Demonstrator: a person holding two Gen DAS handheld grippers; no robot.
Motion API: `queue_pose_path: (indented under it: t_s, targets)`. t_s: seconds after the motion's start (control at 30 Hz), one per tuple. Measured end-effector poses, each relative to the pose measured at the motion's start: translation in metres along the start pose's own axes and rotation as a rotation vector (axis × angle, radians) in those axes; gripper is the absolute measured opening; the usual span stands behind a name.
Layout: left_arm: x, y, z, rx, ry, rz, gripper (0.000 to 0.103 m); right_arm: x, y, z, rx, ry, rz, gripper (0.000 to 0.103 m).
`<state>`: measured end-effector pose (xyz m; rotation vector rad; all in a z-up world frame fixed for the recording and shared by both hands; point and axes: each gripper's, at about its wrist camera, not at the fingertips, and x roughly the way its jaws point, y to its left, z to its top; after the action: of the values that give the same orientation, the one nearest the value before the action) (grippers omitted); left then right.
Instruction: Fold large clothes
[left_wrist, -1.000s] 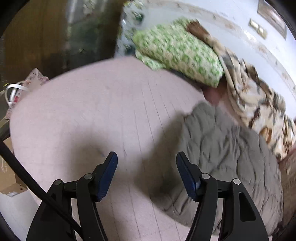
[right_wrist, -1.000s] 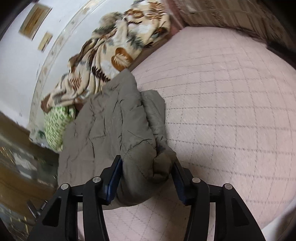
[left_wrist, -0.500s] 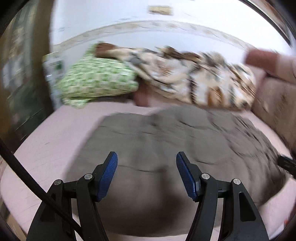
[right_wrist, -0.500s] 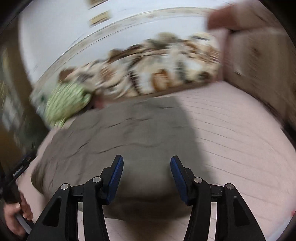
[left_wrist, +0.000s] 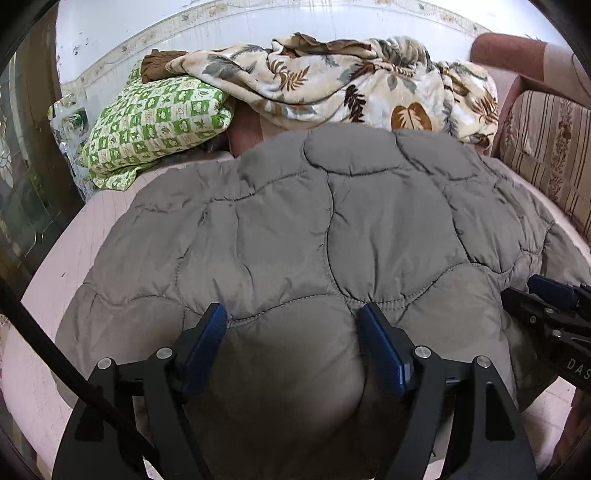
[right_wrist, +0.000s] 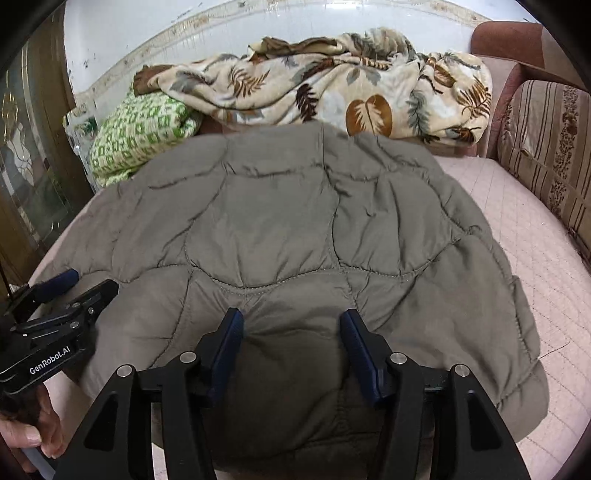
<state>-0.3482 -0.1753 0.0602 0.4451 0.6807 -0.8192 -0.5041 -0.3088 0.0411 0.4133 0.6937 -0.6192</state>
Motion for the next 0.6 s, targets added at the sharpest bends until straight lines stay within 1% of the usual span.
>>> queue_pose_path:
  t_s: [0.1, 0.2, 0.27, 0.37, 0.47, 0.53, 0.6]
  targets:
    - [0.007, 0.001, -0.001, -0.01, 0.014, -0.006, 0.076, 0.006, -0.001, -0.001, -0.01, 0.024, 0.0, 0.061]
    - [0.003, 0.001, -0.001, -0.014, -0.006, -0.009, 0.076, 0.007, -0.003, 0.001, -0.007, 0.03, 0.005, 0.061]
    - [-0.004, 0.006, -0.001, -0.034, -0.028, -0.024, 0.076, -0.002, -0.004, 0.002, 0.005, 0.01, 0.018, 0.061]
    - [-0.015, 0.012, -0.001, -0.047, -0.052, -0.032, 0.076, -0.027, -0.012, 0.003, 0.038, -0.048, 0.043, 0.061]
    - [-0.025, 0.016, -0.003, -0.031, -0.071, -0.005, 0.076, -0.051, -0.023, 0.0, 0.046, -0.099, 0.015, 0.061]
    - [-0.033, 0.022, -0.004, -0.039, -0.082, 0.009, 0.076, -0.059, -0.032, -0.003, 0.062, -0.103, -0.022, 0.061]
    - [-0.04, 0.034, -0.006, -0.068, -0.087, 0.019, 0.076, -0.063, -0.043, -0.007, 0.089, -0.091, -0.037, 0.061]
